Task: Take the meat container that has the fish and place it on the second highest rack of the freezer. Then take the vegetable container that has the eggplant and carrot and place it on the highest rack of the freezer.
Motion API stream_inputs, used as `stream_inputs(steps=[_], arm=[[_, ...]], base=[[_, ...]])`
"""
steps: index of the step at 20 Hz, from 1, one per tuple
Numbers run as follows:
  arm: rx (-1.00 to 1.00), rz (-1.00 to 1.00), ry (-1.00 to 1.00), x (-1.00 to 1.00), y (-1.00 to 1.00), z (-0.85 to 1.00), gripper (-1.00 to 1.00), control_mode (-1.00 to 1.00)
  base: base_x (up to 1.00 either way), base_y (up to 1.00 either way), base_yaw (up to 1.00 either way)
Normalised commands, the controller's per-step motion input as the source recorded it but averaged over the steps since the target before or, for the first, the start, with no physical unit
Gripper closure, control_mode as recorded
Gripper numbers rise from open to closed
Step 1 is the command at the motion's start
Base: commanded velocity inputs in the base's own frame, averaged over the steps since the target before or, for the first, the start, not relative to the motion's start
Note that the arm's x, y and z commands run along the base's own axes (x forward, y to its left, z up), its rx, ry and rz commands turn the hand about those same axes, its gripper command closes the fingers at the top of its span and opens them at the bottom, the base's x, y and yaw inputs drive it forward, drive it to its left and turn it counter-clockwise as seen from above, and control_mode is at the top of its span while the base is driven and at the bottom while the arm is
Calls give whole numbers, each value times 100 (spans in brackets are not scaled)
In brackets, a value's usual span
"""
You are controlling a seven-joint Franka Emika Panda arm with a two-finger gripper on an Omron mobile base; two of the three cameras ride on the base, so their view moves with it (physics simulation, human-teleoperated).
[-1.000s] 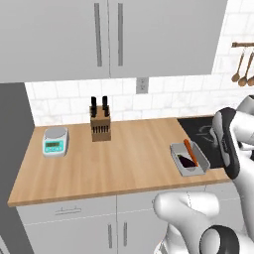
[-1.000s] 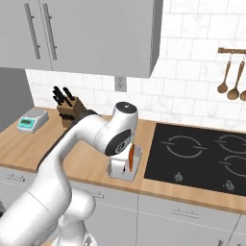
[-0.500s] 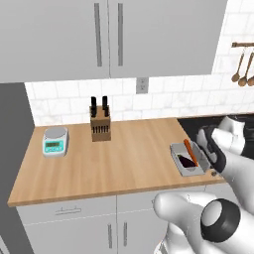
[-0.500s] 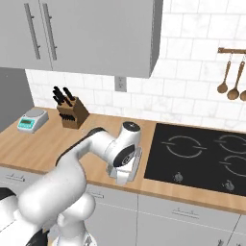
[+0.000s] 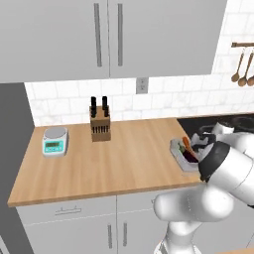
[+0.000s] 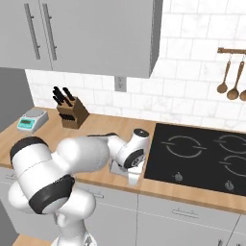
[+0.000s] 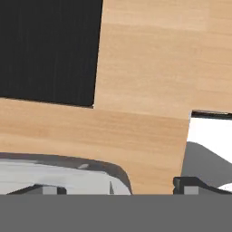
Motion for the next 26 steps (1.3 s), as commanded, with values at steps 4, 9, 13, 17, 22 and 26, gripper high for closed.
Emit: stream_inputs(steps=[4, 9, 13, 17, 22, 26], arm=[[0, 0, 6, 23, -6, -44, -100, -100], [0, 0, 3, 0, 7, -15, -100, -100], [-1, 0, 1, 0, 30, -13, -100, -100], [-3, 0, 1, 0, 49, -19, -100, -100], [-3, 0, 5, 0, 44, -30, -100, -100], [-3, 0, 3, 0, 43, -54, -100, -100]], base=[[0, 0, 0], [0, 0, 0], [0, 0, 0], [0, 0, 0], [0, 0, 0], [0, 0, 0]])
